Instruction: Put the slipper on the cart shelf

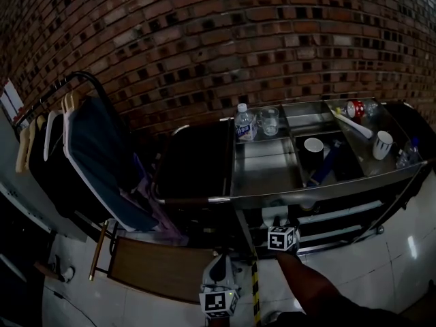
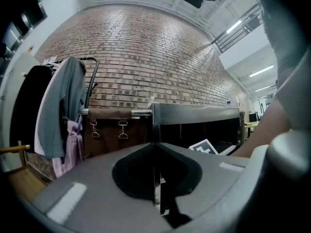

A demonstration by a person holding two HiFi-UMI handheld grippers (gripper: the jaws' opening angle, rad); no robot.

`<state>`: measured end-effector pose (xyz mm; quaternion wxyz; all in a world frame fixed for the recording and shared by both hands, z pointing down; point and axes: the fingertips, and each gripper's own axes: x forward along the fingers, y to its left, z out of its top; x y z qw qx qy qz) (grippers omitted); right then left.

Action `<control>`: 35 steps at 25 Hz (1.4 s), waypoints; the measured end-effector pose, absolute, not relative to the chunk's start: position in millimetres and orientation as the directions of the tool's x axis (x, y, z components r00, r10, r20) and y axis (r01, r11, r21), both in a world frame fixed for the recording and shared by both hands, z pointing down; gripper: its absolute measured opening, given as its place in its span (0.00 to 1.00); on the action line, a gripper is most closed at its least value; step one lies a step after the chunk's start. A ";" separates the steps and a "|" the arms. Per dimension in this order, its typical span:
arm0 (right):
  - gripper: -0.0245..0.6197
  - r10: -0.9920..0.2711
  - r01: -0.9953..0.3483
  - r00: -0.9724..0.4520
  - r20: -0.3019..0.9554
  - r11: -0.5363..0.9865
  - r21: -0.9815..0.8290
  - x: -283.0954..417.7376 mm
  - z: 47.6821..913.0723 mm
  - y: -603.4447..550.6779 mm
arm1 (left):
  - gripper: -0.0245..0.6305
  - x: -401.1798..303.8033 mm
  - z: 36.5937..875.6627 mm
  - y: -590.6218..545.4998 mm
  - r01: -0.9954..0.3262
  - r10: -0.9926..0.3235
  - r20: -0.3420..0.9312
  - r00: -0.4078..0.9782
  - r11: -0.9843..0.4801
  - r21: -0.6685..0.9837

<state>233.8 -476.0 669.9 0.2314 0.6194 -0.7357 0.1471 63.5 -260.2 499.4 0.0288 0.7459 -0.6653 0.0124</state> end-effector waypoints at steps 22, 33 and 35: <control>0.04 -0.933 -0.933 -0.352 0.074 0.356 0.057 235.8 490.8 -304.9 | 0.06 89.8 466.2 -251.8 -0.974 -0.975 -0.012 0.224 -0.224 0.043; 0.04 -0.894 -0.891 -0.446 0.042 0.448 0.071 224.8 471.6 -236.1 | 0.06 118.5 448.6 -230.6 -0.965 -0.964 -0.030 0.263 -0.264 0.014; 0.04 -0.889 -0.886 -0.455 0.046 0.457 0.078 222.8 470.5 -231.2 | 0.06 123.4 445.4 -228.1 -0.963 -0.962 -0.033 0.269 -0.270 0.011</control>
